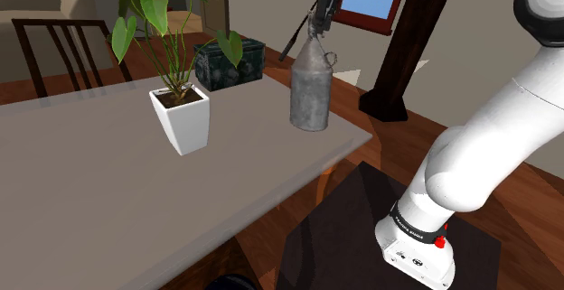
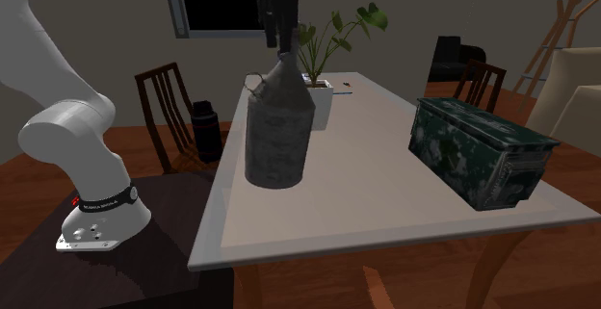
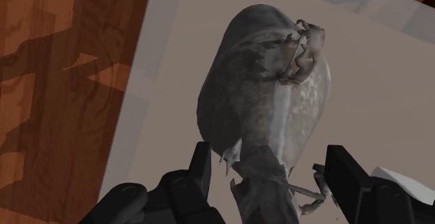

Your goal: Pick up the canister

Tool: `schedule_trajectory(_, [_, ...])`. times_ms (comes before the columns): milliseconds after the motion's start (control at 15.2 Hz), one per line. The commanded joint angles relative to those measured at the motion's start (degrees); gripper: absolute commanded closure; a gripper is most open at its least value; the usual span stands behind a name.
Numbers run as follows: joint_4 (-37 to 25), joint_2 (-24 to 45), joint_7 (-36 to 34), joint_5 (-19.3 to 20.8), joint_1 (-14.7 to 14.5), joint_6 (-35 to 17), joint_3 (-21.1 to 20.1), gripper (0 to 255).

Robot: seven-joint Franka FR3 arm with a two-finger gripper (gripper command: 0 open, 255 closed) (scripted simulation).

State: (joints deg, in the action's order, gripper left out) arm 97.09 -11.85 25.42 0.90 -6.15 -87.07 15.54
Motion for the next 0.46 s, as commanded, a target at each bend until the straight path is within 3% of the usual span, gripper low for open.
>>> schedule_trajectory(0, [-2.6,0.5,-0.1,-0.2,-0.1,1.8,0.0,255])
schedule_trajectory(396, [-7.5,2.0,0.2,-0.6,-0.1,5.3,0.1,255])
